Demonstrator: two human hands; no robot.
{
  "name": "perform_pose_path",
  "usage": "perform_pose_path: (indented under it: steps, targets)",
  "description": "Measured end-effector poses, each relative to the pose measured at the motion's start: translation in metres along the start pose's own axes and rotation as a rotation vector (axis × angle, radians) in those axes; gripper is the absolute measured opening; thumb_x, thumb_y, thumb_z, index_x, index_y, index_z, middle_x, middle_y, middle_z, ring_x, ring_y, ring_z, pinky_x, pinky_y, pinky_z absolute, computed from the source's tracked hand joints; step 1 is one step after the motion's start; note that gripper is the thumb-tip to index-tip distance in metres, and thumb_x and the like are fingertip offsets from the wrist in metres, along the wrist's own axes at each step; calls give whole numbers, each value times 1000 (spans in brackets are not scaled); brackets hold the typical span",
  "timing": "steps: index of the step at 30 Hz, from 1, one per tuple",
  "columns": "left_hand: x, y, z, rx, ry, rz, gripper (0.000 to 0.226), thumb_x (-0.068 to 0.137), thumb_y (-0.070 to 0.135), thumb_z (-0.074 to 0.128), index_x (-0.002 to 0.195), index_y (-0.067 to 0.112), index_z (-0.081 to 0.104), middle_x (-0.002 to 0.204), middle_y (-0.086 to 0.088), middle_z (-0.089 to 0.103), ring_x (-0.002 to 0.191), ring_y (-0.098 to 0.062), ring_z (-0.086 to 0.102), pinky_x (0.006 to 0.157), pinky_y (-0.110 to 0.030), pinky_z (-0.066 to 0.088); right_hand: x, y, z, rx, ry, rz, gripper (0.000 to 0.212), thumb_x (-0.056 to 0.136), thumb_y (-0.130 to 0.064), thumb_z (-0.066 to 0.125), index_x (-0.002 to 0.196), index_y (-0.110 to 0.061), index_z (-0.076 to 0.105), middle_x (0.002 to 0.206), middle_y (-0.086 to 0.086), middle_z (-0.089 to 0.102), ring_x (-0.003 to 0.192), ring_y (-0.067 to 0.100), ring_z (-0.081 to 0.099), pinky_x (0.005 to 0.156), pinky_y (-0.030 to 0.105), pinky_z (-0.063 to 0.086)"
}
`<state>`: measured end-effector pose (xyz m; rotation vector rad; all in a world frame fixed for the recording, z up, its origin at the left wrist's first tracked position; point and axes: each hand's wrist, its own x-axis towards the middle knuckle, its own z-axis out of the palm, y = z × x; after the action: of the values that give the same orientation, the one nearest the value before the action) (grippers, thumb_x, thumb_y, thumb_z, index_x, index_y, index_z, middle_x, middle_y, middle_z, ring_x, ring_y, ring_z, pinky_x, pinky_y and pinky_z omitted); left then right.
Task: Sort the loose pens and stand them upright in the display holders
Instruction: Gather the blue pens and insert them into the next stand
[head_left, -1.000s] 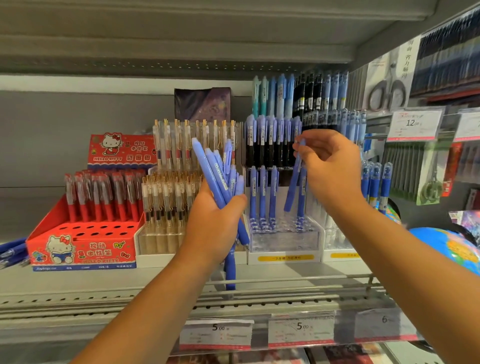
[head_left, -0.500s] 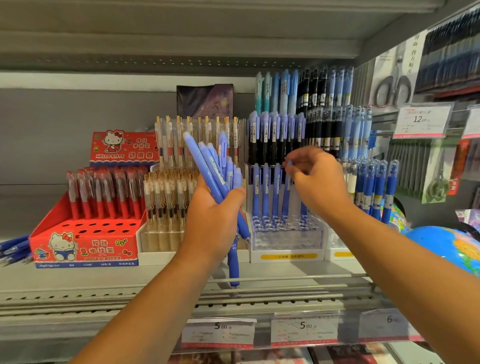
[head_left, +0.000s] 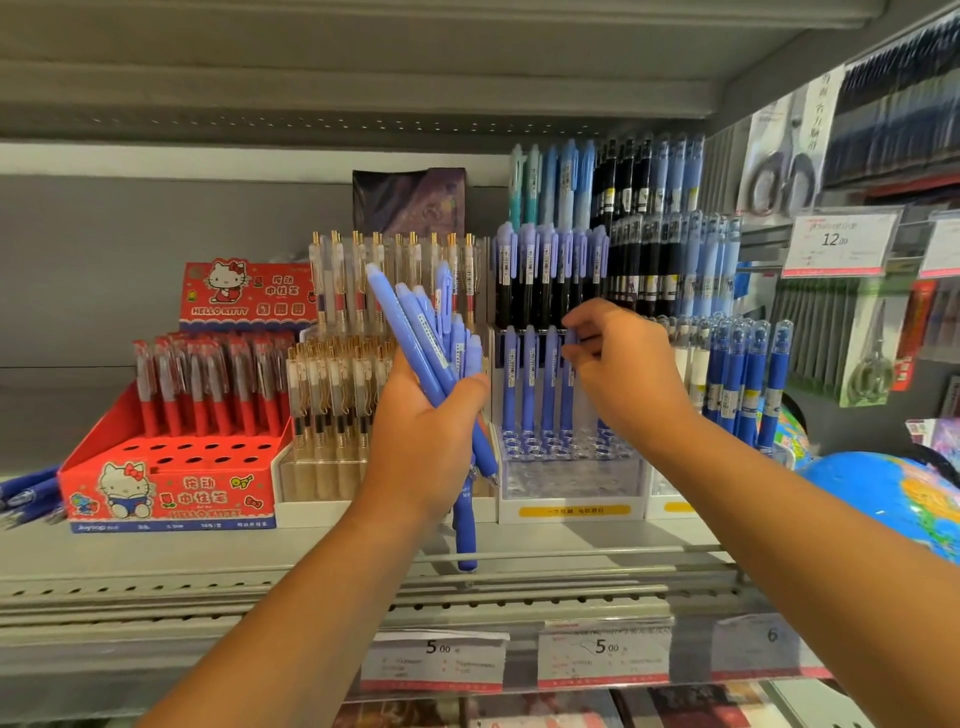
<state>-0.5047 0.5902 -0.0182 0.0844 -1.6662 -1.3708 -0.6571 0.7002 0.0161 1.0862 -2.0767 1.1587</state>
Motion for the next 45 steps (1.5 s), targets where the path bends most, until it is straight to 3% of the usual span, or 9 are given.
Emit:
perform_pose_path:
  steps: [8,11,14,19,24,27,34,40,45]
  targets:
    - [-2,1,0,8,-13,13,20,96,15,61,113,26,59,55,9,56,52,-10,55,52,-26,53,-10,-10,-3,-109,59,-77,36,94,-15,61,130,-15,56,132,6,49,102,19,56,90,35,51]
    - [-2,1,1,21,-25,29,27,95,13,62,118,26,56,57,11,60,51,-4,59,50,-17,51,-16,-29,-9,116,59,-88,15,93,-23,64,108,-19,65,106,-6,60,84,10,59,73,24,46]
    - [-1,1,2,24,-33,44,35,95,12,63,126,24,53,60,12,64,53,-4,61,50,-15,50,-21,-50,-14,532,-203,22,8,91,-24,68,86,-19,71,75,-6,68,65,7,64,55,17,46]
    - [1,0,1,22,-38,40,34,94,12,62,127,19,56,64,12,66,55,-4,60,53,-17,51,-29,-63,-10,665,-381,90,11,89,-17,71,93,-7,71,70,3,66,60,5,61,49,23,48]
    - [-1,-1,0,-2,-31,1,22,94,13,62,101,34,62,63,7,65,56,-7,62,52,-21,54,-29,-61,-13,654,-371,122,10,91,-17,69,92,-7,71,80,9,71,68,10,64,56,26,53]
    - [0,-2,0,16,-3,-39,19,93,6,59,84,23,61,56,0,57,49,-11,57,46,-27,52,-29,-58,-14,648,-368,140,9,92,-16,68,91,-7,71,86,14,73,72,15,66,62,30,55]
    - [1,-2,2,56,30,-52,8,92,3,59,92,11,59,71,-27,56,45,-22,56,43,-27,51,-27,-52,-13,672,-291,124,11,93,-9,65,84,-13,70,73,1,72,66,7,68,63,22,56]
    - [2,-2,1,2,53,-68,18,92,0,58,110,-1,56,56,2,62,41,-23,62,40,-27,51,-22,-46,-19,842,-161,214,11,96,-7,61,89,-1,68,71,8,73,63,18,71,62,30,59]
    - [3,-2,1,28,58,-67,20,91,-5,53,111,-1,55,52,2,57,44,-16,59,45,-39,57,-9,-38,-30,912,11,298,7,97,-7,57,94,-4,63,77,11,68,59,15,68,59,30,59]
